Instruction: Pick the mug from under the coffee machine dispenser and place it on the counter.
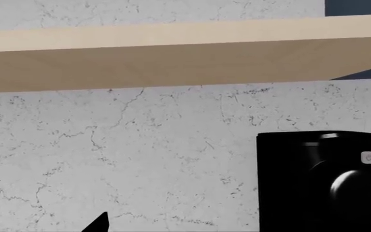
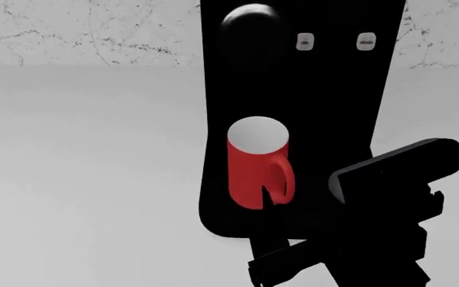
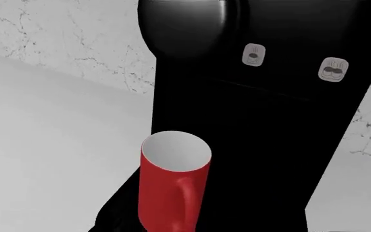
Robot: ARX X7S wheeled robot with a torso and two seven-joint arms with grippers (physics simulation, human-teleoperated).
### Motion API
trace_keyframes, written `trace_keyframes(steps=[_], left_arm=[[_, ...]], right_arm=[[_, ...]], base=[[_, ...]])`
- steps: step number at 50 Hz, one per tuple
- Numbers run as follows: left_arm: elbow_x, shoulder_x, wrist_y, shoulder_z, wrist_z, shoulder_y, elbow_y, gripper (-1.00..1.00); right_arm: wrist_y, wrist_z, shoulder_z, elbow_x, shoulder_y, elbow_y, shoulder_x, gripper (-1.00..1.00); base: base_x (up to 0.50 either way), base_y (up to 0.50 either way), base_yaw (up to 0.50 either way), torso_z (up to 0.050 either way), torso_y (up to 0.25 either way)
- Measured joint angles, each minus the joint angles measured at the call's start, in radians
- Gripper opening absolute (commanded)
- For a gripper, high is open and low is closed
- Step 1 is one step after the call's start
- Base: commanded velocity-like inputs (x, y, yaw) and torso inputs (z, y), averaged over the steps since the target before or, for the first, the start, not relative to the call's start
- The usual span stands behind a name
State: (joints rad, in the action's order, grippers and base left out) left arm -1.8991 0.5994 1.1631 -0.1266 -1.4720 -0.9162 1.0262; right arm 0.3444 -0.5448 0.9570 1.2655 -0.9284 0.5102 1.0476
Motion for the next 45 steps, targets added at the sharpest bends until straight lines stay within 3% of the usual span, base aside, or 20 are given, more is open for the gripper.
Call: trace_keyframes(steps=[45], left_arm=[[-0.030,-0.009,0.009,-0.017,-0.013,0.016,0.006,1.00]], right_arm=[[-0.017,0.219,0.040,-0.094,0.000,-0.259,-0.109,1.00]], base=[[0.00,0.00,0.00,0.000,0.000]])
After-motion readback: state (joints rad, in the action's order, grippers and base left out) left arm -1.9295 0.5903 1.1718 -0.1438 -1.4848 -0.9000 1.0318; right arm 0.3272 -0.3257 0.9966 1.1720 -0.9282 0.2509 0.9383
